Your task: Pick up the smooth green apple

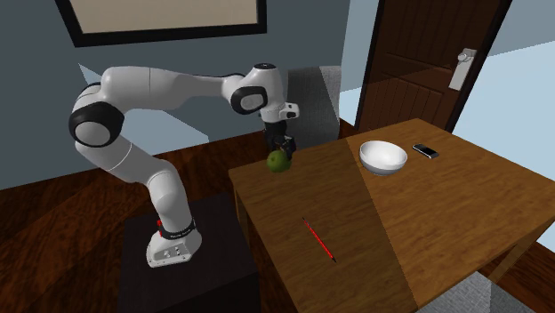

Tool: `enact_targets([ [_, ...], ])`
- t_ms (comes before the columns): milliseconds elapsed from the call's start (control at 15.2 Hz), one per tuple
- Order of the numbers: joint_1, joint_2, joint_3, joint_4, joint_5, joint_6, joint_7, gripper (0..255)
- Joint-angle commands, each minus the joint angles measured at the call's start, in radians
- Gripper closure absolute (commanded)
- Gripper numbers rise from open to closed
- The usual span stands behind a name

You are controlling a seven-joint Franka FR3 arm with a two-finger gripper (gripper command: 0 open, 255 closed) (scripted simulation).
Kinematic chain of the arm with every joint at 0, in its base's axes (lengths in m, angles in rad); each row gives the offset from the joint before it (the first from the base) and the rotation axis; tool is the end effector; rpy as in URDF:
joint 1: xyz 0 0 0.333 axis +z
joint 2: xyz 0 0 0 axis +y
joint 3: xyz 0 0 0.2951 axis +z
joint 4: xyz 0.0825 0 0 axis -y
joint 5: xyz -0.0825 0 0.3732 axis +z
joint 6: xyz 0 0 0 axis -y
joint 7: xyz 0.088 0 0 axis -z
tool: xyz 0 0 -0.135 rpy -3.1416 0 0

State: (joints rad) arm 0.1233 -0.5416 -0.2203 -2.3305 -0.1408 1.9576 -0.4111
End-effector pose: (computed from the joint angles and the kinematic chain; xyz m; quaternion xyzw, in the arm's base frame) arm 0.4092 -0.0596 0.5038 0.9789 0.1876 0.0750 0.0294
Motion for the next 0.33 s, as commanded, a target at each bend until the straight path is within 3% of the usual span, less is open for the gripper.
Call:
enact_targets([
  [0, 0.001, 0.001, 0.003, 0.03, 0.002, -0.029, -0.001, 255],
  [264, 0.003, 0.001, 0.005, 0.059, 0.005, -0.058, -0.002, 255],
])
